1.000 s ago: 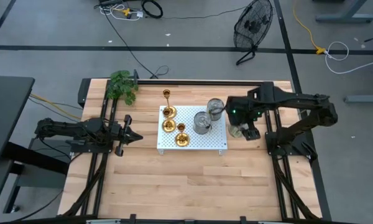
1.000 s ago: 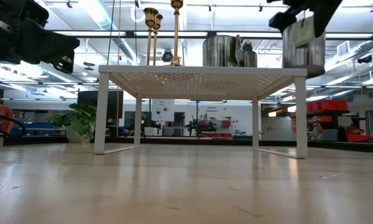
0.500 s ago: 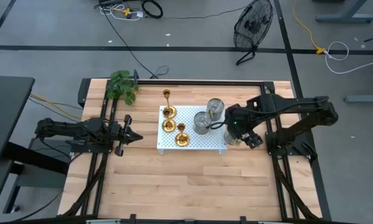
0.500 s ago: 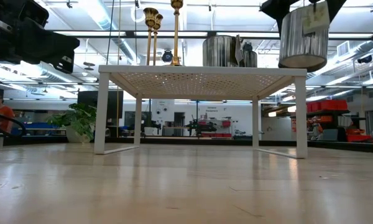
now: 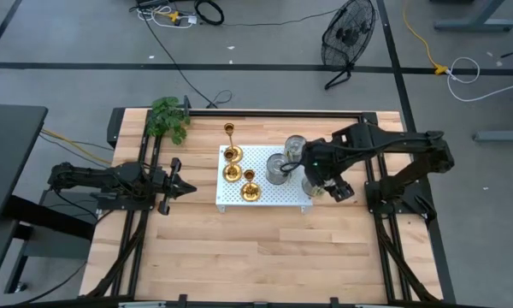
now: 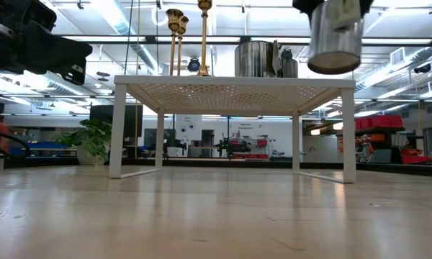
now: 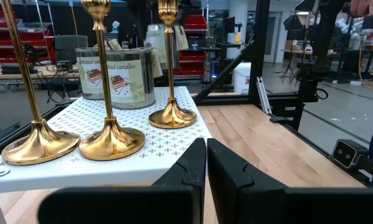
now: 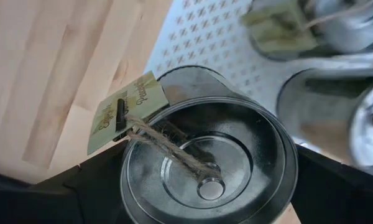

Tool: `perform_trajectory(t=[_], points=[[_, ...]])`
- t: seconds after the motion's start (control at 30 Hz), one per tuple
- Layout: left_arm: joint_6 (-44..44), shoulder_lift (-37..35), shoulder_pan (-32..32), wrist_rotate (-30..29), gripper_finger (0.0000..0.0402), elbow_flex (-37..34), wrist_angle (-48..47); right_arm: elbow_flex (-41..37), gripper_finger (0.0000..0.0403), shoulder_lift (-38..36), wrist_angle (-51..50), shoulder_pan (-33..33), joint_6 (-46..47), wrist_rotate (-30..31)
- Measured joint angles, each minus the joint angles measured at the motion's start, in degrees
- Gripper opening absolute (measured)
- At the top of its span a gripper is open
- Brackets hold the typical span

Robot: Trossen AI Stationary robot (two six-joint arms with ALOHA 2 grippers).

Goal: Pick & Place candle stick holders
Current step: Put the metal lid scented candle on the shelf

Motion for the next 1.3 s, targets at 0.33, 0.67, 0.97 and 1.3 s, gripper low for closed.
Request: perform_trajectory(t=[0.33,0.67,0.97,1.3], points=[[0.0,0.0,0.0,0.0,0.0019,0.0,0.0,6.8,0.0368,6.8,-0.8,-0.7,3.3,3.6],[0.0,0.0,0.0,0.0,0.0019,0.0,0.0,6.8,0.0368,8.8,-0.9,-0.6,4.9,6.8],[0.0,0.0,0.0,0.0,0.0019,0.0,0.0,6.8,0.0368,8.8,-0.9,-0.1,4.3,8.5],[0.0,0.0,0.0,0.0,0.0019,0.0,0.0,6.9,0.0368,9.9,0.3,-0.1,4.4,9.1]])
